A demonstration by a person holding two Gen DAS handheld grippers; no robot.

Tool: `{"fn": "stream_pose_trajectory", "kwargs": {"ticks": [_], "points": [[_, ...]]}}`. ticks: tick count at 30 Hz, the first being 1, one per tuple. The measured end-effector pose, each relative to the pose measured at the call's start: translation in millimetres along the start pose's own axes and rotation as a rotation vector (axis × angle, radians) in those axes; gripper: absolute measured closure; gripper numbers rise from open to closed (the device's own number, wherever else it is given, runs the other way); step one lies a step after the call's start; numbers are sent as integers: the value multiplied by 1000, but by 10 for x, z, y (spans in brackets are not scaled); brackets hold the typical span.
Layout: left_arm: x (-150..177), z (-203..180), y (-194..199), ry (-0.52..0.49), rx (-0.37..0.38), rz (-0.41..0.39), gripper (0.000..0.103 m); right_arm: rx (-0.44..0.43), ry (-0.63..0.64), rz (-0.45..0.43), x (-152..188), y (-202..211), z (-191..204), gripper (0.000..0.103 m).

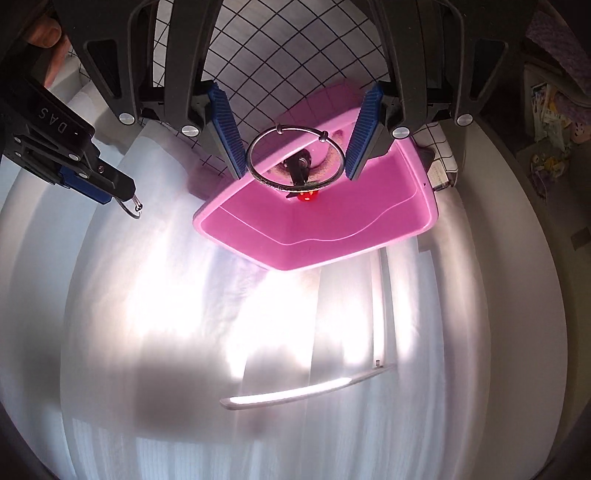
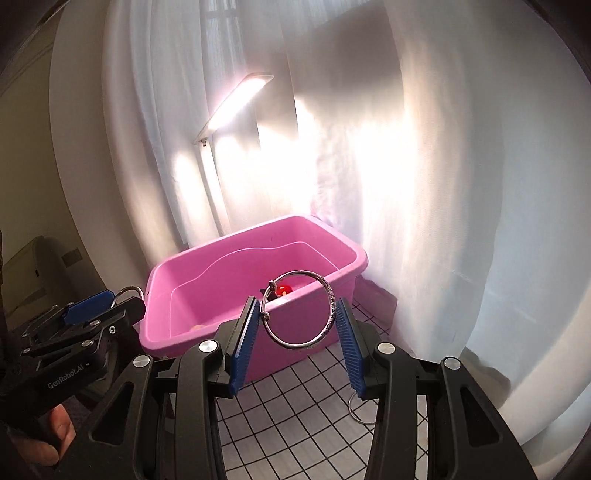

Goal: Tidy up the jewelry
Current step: 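Carry the bangle and hoop in both tools over the pink tub, then open both tools to drop the bangle and hoop into the tub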

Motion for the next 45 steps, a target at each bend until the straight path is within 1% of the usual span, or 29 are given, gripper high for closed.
{"fn": "stream_pose_trajectory", "kwargs": {"ticks": [4, 7, 10, 13, 16, 23, 26, 29, 34, 36, 37, 38, 39, 40, 44, 45], "points": [[-348, 278, -248, -21, 6, -42, 49, 5, 3, -8, -316, -391, 155, 62], [-502, 436, -556, -32, 14, -25, 49, 23, 3, 8, -464, -680, 223, 62], [-551, 558, -893, -41, 16, 1, 49, 34, -5, 37, -555, -1003, 244, 62], [-530, 628, -1243, -51, 35, 56, 49, 51, -13, 88, -553, -1344, 238, 62], [-480, 650, -1521, -69, 52, 110, 49, 56, -37, 147, -476, -1613, 208, 62], [-330, 695, -1982, -94, 72, 216, 49, 78, -85, 273, -277, -2100, 103, 62], [-274, 668, -2094, -101, 83, 251, 48, 99, -99, 317, -183, -2219, 53, 62], [-230, 626, -2138, -115, 90, 263, 48, 109, -109, 350, -115, -2306, 20, 62], [-202, 618, -2195, -122, 91, 286, 47, 144, -110, 373, -66, -2374, -50, 61], [-189, 620, -2207, -133, 80, 293, 47, 140, -125, 386, -57, -2395, -74, 61], [-186, 616, -2222, -140, 75, 296, 45, 138, -136, 392, -51, -2399, -89, 61], [-180, 617, -2228, -144, 70, 300, 37, 144, -140, 393, -50, -2398, -107, 58], [-178, 619, -2230, -146, 63, 304, 33, 155, -144, 397, -50, -2394, -127, 54], [-180, 624, -2227, -143, 63, 305, 30, 161, -149, 397, -59, -2388, -149, 47], [-178, 682, -2223, -128, 50, 315, 24, 165, -165, 383, -89, -2353, -191, 46], [-178, 696, -2221, -124, 48, 316, 24, 168, -168, 380, -95, -2344, -202, 46]]}}
Point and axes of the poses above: each gripper's, at about its wrist camera, not at the fingertips, and y roughly against the way its jaws point, z to its left, x to its underside, the point moved 8 cm from there along -y, roughly the way its jaws point, and after that the axes turned 13 degrees about -x, right-handed, at the moved point
